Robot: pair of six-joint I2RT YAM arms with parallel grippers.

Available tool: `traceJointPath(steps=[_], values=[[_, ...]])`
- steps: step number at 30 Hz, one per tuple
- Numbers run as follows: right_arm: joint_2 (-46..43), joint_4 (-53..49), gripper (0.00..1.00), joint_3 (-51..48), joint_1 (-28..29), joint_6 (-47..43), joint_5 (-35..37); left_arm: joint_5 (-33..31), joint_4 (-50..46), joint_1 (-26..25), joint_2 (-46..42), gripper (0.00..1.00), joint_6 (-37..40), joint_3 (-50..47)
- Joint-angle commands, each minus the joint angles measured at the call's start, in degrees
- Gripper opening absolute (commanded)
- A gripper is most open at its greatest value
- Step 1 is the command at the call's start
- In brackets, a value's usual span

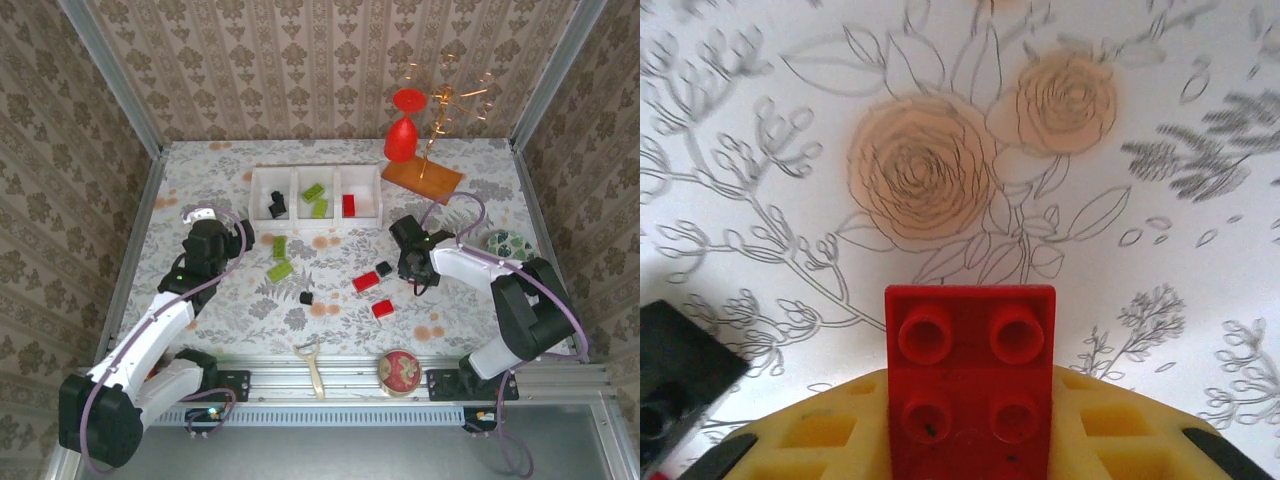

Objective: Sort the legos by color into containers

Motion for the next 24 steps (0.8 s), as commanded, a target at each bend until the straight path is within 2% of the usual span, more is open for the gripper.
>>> traceJointPath(steps=[1,11,24], values=[[-2.2,-4.4,0.33,3.6,1.8,-2.0,5.5,-0.7,0.1,0.6,0.4,1.00,-1.6,-0.7],[1.5,-2.3,0.33,14.6,6.7,-8.0,6.6,0.3,-0.2,1.0,0.5,1.00,-2.1,-0.8],[13.7,-0.5,0.33,31.4,7.7,-13.8,4.1,2.1,-0.2,1.7,1.5,1.00,-2.6,-0.6]])
